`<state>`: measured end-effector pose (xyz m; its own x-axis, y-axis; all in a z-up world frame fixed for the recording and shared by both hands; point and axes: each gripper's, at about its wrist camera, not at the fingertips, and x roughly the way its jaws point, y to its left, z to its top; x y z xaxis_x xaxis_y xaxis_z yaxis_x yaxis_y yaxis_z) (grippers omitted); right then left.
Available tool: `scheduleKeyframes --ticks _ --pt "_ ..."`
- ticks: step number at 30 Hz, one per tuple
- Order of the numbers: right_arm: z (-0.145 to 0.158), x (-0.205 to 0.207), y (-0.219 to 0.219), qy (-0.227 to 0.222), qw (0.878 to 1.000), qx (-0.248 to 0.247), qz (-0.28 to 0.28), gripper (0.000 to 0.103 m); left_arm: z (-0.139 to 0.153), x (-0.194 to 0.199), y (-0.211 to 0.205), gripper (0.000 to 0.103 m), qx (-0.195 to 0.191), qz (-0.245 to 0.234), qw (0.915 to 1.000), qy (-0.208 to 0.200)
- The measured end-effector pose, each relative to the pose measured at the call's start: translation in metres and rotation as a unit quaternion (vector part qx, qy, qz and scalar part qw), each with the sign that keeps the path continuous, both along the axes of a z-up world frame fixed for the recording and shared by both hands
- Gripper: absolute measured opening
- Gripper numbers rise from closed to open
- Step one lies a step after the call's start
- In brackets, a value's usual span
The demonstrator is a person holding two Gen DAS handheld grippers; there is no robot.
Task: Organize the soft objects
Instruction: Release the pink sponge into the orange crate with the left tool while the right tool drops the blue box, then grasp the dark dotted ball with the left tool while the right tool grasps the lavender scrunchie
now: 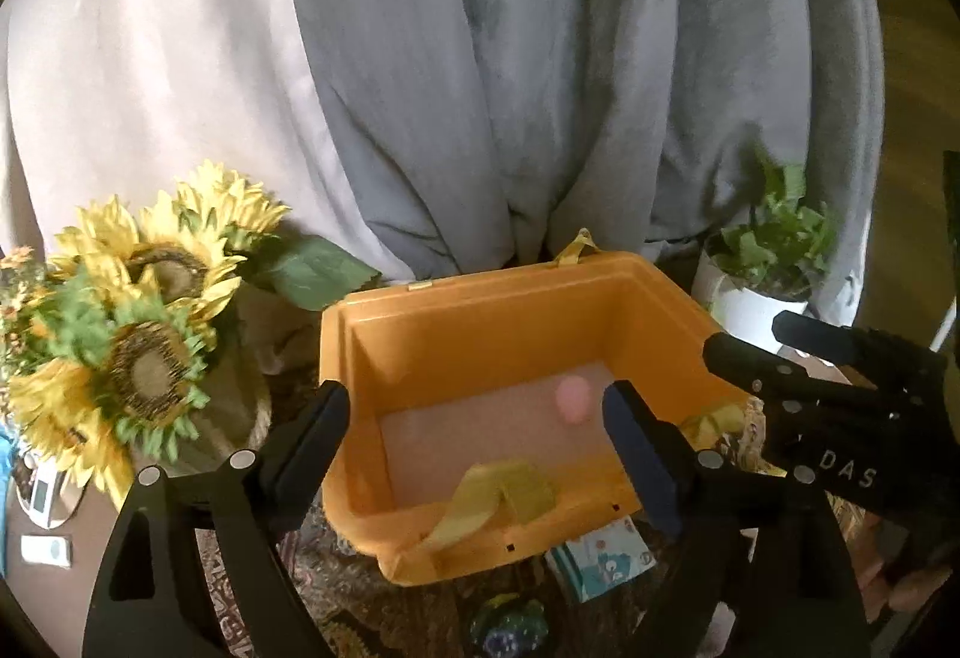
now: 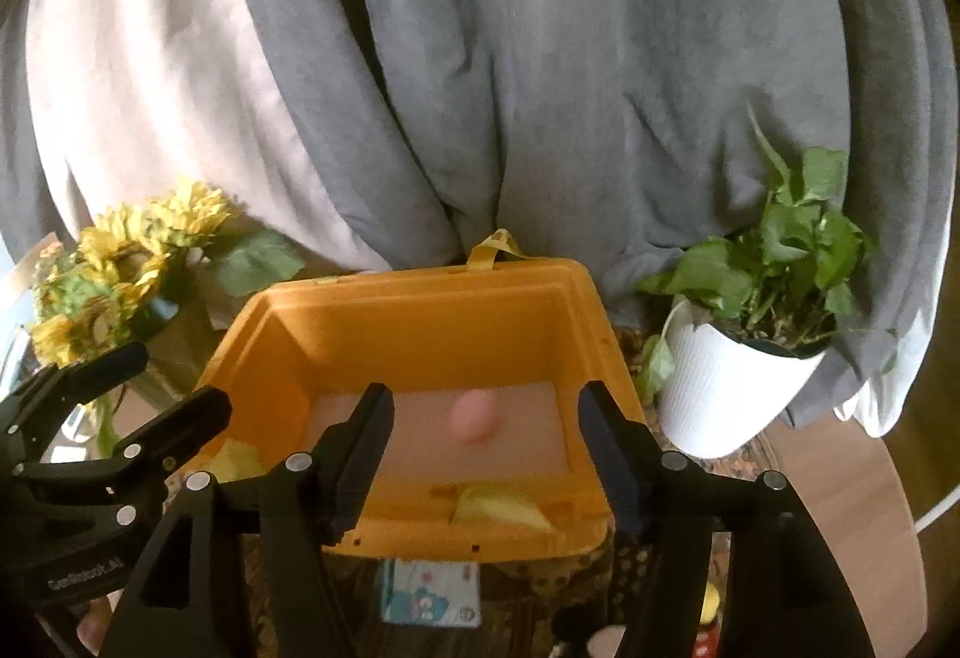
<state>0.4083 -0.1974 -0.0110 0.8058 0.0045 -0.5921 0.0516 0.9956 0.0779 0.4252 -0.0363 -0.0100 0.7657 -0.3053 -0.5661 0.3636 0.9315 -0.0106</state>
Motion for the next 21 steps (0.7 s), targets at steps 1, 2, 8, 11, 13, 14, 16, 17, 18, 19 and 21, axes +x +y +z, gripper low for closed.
scheduleKeyframes --ticks 1,2,8,11,13,14,16,17,18,19,21 --pt "0.002 -0.006 0.001 -0.002 1.0 -0.001 0.0 0.065 0.002 -0.006 0.002 0.089 -0.001 0.001 1.0 -0.003" --pt "0.004 -0.011 0.003 -0.004 1.0 -0.001 0.0 0.065 0.003 -0.011 0.004 0.089 -0.001 0.002 1.0 -0.006" --pt "0.013 -0.044 0.013 -0.015 1.0 -0.013 -0.001 0.07 0.007 -0.044 0.011 0.091 0.013 0.003 0.9995 -0.028" --pt "0.012 -0.061 0.019 -0.017 1.0 -0.019 -0.005 0.072 0.004 -0.06 0.015 0.093 0.023 0.0 0.9991 -0.037" --pt "0.011 -0.072 0.022 -0.016 1.0 -0.022 -0.008 0.072 0.002 -0.07 0.017 0.093 0.028 0.002 0.9988 -0.04" --pt "0.009 -0.077 0.023 -0.013 1.0 -0.023 -0.009 0.072 0.0 -0.074 0.017 0.093 0.029 0.002 0.9988 -0.04" --pt "0.005 -0.085 0.024 -0.006 1.0 -0.019 -0.01 0.072 -0.005 -0.081 0.02 0.093 0.027 -0.003 0.9992 -0.031" --pt "0.003 -0.088 0.026 -0.003 1.0 -0.019 -0.009 0.072 -0.007 -0.083 0.02 0.093 0.028 -0.004 0.9992 -0.028" --pt "0.001 -0.091 0.026 0.002 1.0 -0.019 -0.009 0.072 -0.01 -0.085 0.021 0.093 0.029 -0.005 0.9993 -0.021" --pt "-0.001 -0.093 0.027 0.008 1.0 -0.018 -0.009 0.072 -0.012 -0.086 0.022 0.093 0.029 -0.006 0.9995 -0.015" --pt "-0.006 -0.097 0.029 0.019 1.0 -0.012 -0.007 0.072 -0.017 -0.088 0.023 0.093 0.028 -0.007 0.9996 -0.005"
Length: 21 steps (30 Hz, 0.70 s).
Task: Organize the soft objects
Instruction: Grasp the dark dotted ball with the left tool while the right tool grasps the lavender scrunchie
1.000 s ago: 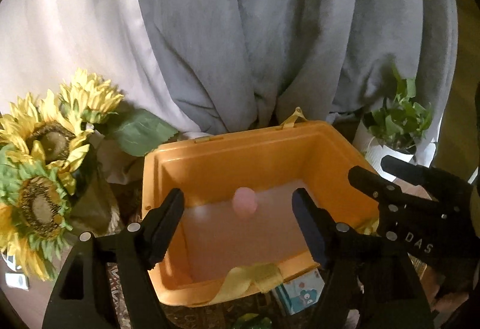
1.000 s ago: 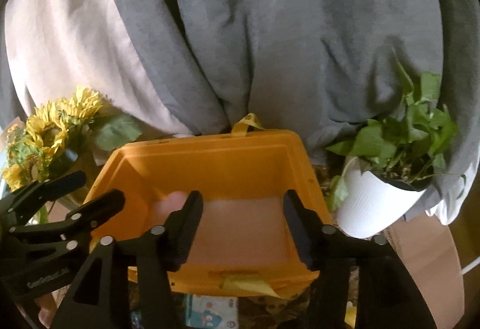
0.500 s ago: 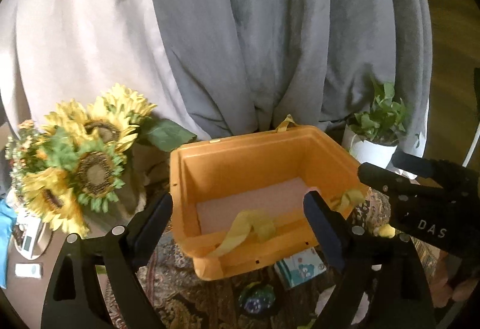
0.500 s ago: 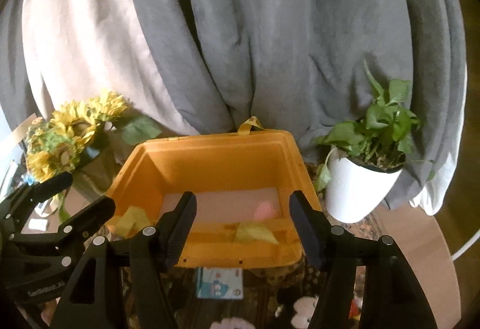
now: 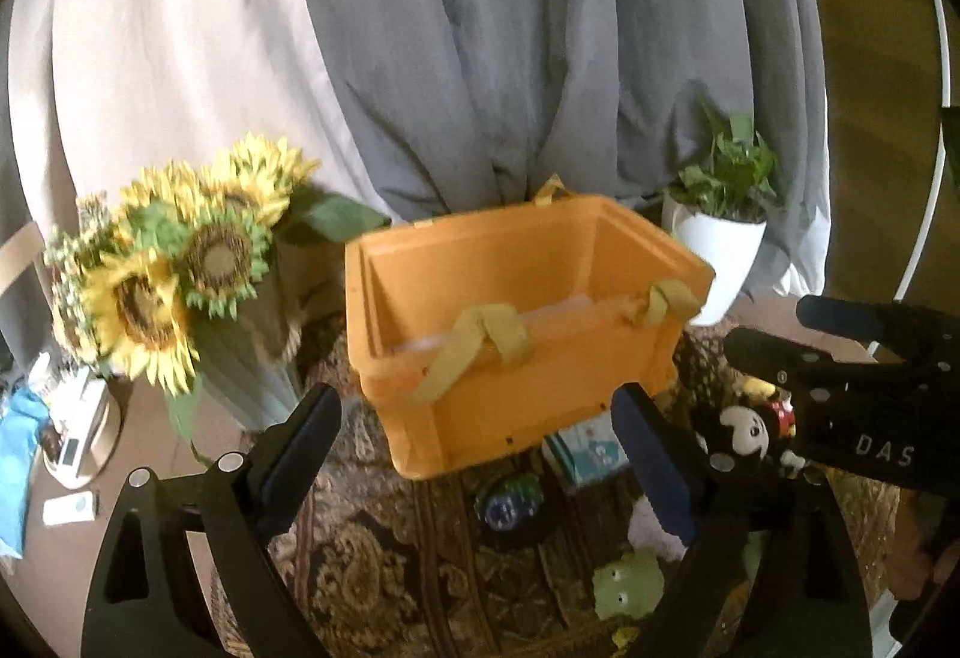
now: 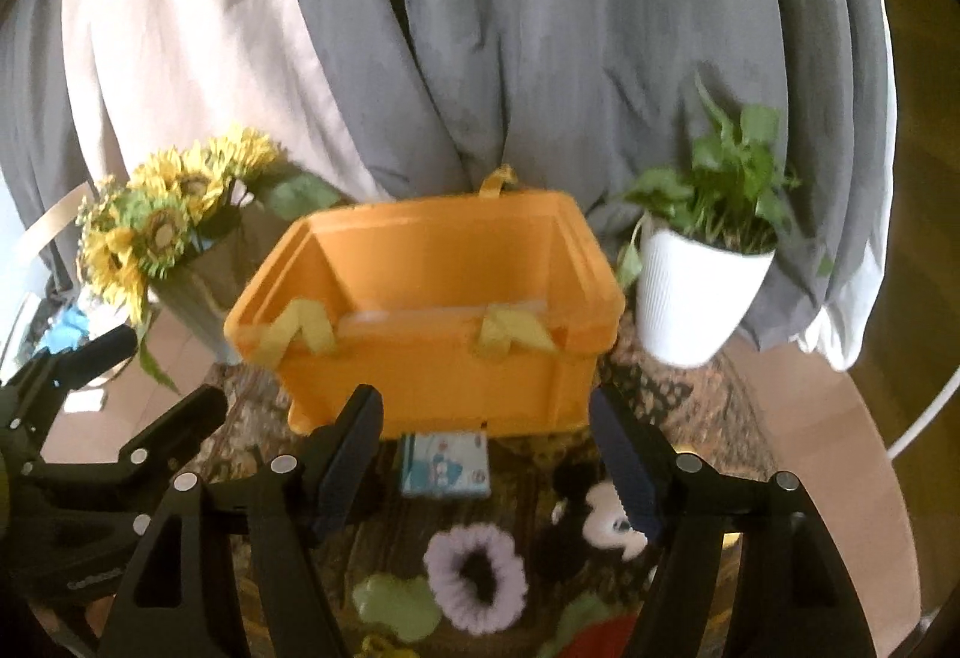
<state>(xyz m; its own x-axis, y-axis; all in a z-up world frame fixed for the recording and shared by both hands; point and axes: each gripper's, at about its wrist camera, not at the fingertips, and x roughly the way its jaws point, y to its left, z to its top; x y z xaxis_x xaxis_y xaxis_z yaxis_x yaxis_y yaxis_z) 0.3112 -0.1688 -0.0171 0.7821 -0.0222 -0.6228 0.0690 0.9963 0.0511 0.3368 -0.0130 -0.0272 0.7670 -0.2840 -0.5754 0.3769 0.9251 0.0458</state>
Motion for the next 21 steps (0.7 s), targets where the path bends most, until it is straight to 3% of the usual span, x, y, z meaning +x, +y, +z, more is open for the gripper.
scheduleKeyframes --ticks 12,21 --pt "-0.051 -0.005 0.009 0.098 0.995 0.016 0.013 0.072 -0.043 -0.007 0.0 0.093 0.039 -0.023 0.9972 0.06" --pt "-0.093 0.005 0.004 0.174 0.984 0.034 0.012 0.072 -0.078 0.006 -0.009 0.093 0.066 -0.043 0.991 0.109"
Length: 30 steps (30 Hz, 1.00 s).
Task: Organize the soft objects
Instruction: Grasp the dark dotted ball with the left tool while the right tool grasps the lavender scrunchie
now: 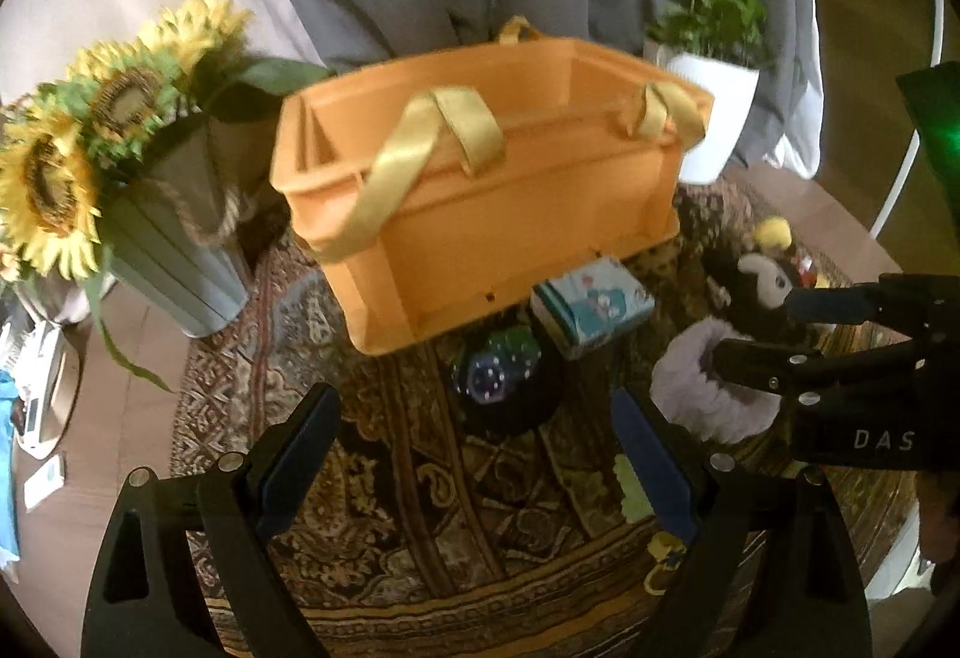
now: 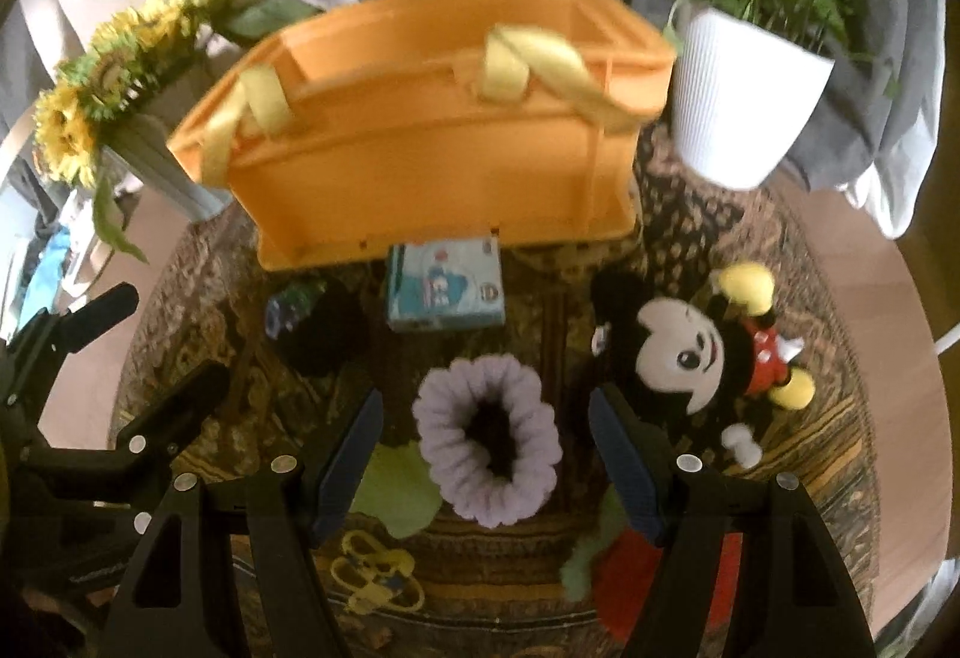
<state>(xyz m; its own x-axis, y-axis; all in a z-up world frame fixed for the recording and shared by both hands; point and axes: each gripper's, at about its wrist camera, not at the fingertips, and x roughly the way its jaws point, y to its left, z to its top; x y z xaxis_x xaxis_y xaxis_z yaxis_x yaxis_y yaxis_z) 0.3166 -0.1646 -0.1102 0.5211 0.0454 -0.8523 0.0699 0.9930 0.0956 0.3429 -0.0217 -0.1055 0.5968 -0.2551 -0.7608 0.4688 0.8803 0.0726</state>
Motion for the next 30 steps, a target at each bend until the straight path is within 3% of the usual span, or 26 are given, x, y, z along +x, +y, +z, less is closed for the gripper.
scheduleKeyframes --ticks 14,24,26,30 --pt "-0.046 0.016 0.0 0.079 0.997 -0.005 0.009 0.072 -0.043 0.026 -0.012 0.093 0.0 -0.049 0.9975 0.051" --pt "-0.064 0.028 -0.008 0.101 0.995 0.003 0.002 0.07 -0.059 0.044 -0.023 0.091 0.0 -0.058 0.997 0.051" --pt "-0.065 0.03 -0.009 0.1 0.995 0.001 0.002 0.069 -0.061 0.046 -0.025 0.085 0.001 -0.056 0.9971 0.051" --pt "-0.065 0.033 -0.007 0.091 0.996 0.007 0.017 0.049 -0.067 0.051 -0.031 0.064 -0.003 -0.051 0.997 0.059"
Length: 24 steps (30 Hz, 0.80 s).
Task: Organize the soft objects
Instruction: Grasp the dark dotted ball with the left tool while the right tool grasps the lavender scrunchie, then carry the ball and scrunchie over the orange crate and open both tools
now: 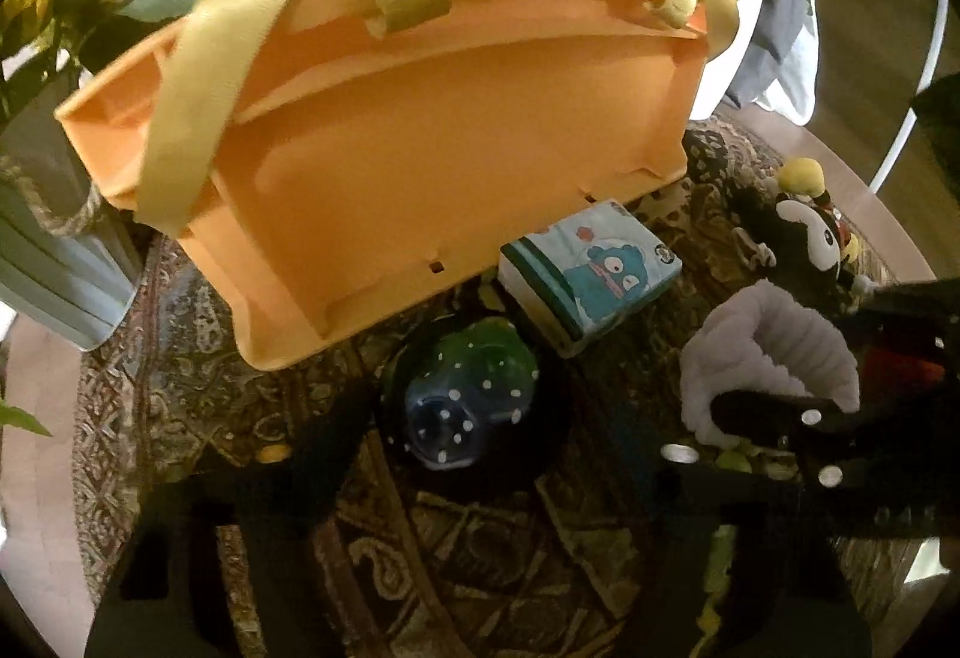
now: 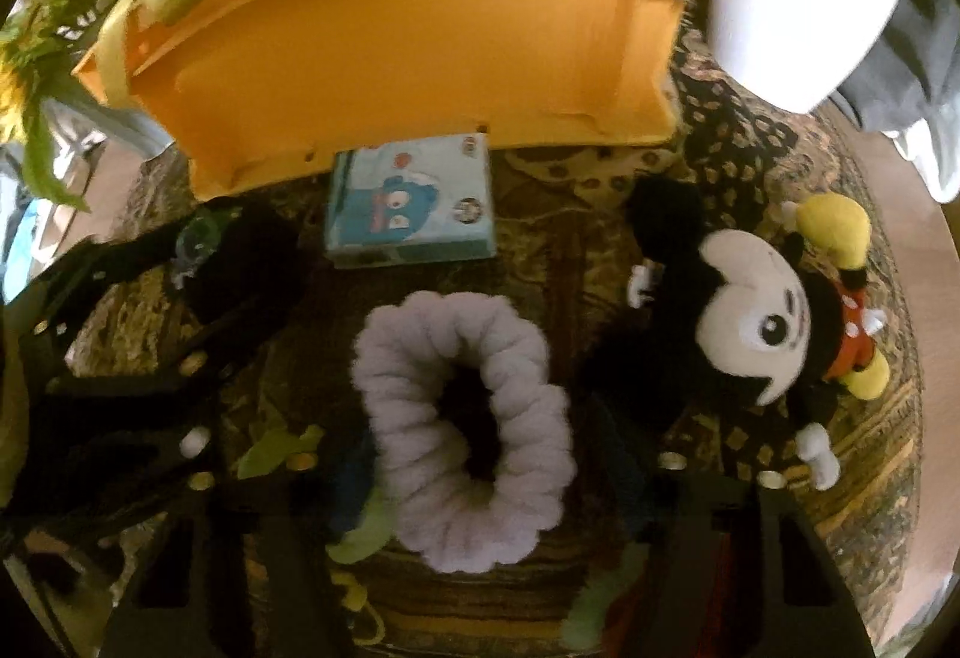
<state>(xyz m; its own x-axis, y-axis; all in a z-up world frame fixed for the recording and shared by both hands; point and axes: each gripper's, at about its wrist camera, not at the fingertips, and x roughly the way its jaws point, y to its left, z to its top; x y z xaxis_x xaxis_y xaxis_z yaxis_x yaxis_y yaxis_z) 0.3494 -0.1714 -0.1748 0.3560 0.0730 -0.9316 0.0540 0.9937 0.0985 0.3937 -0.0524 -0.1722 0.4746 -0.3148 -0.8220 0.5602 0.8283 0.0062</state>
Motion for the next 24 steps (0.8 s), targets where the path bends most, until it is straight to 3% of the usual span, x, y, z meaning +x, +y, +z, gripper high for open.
scheduleKeyframes --ticks 6,15,24 --pt "0.003 -0.001 0.008 -0.011 1.0 0.015 0.011 0.027 0.001 -0.004 -0.001 0.063 -0.005 0.015 0.9999 0.001" --pt "0.012 -0.014 -0.002 -0.027 0.999 0.025 0.016 0.025 0.02 -0.022 0.008 0.063 -0.012 0.05 0.9987 -0.003" --pt "0.058 -0.028 -0.016 -0.084 0.996 0.035 0.024 0.025 0.068 -0.039 0.02 0.063 -0.036 0.069 0.996 -0.044"
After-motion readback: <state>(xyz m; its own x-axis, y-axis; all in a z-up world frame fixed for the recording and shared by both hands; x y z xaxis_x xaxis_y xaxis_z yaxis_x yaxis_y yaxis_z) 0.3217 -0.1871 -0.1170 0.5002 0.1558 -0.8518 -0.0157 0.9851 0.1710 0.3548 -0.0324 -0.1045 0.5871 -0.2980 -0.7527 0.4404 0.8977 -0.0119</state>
